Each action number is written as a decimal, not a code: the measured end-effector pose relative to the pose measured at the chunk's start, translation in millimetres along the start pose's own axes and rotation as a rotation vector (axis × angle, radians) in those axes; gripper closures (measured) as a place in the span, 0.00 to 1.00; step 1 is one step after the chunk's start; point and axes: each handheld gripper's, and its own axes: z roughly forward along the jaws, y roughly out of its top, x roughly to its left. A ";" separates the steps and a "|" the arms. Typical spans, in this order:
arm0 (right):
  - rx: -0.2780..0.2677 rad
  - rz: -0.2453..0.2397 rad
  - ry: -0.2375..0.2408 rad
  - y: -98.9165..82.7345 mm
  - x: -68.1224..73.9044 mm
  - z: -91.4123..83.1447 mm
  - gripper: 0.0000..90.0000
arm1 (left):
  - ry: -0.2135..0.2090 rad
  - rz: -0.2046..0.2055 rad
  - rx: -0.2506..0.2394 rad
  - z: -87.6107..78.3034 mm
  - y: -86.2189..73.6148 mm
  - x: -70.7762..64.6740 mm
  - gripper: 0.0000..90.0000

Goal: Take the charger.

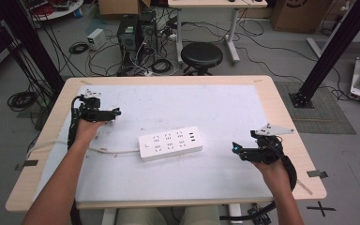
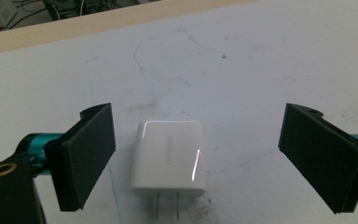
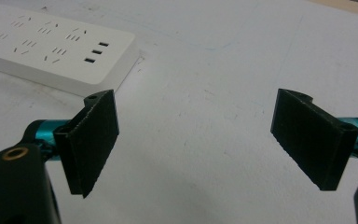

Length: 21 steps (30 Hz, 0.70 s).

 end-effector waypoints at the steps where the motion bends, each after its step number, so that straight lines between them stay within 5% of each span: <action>1: 0.000 0.000 0.000 0.0 0.0 0.0 0.17 | 0.000 0.000 0.000 0.0 0.0 0.0 0.12; 7: 0.005 0.013 -0.003 0.0 -1.6 0.9 0.17 | -0.011 -0.037 0.069 18.4 -10.4 10.6 0.12; 13: 0.010 0.004 -0.001 -0.6 -1.7 4.4 0.17 | 0.022 -0.017 0.117 28.3 -15.7 11.9 0.12; 21: 0.018 0.015 -0.003 -1.0 -1.0 4.2 0.17 | 0.034 -0.018 0.131 33.1 -19.1 12.5 0.21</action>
